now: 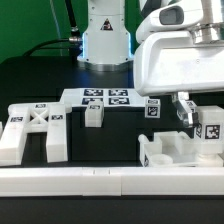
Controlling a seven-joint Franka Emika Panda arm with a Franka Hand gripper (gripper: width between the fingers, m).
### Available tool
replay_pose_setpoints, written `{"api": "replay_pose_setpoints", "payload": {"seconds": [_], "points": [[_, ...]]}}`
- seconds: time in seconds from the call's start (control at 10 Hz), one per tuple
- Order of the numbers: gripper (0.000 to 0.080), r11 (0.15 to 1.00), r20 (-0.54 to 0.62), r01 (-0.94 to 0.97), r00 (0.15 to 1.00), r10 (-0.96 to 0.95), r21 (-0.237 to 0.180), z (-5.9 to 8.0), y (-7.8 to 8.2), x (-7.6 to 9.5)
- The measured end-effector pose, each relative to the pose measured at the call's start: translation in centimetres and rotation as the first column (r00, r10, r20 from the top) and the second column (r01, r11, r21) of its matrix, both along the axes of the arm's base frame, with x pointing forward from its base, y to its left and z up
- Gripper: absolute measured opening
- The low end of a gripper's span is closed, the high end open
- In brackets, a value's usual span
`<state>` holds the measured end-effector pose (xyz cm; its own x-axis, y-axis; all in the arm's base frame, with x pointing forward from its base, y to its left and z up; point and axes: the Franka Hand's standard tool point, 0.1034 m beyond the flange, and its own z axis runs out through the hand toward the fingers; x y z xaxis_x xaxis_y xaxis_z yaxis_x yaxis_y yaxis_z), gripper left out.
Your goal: Assemble chair
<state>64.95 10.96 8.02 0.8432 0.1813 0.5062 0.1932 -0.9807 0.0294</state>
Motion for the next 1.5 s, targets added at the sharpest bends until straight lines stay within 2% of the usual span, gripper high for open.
{"api": "replay_pose_setpoints", "payload": {"seconds": [0.1,0.2,0.7,1.0,1.3,1.5], "points": [[0.0583,1.0,0.0,0.0,1.0,0.0,0.0,0.0,0.0,0.0],[0.0638,1.0,0.0,-0.001,1.0,0.001,-0.001,0.0,0.0,0.0],[0.0649,1.0,0.008,-0.019,1.0,0.019,-0.01,3.0,-0.4,-0.1],[0.0649,1.0,-0.028,-0.021,0.999,0.02,-0.013,2.6,-0.3,-0.3],[0.0649,0.999,-0.228,-0.023,0.974,0.016,-0.03,1.8,-0.6,-0.9],[0.0649,0.999,-0.38,-0.032,0.925,0.013,-0.044,1.5,-0.6,-1.4]]}}
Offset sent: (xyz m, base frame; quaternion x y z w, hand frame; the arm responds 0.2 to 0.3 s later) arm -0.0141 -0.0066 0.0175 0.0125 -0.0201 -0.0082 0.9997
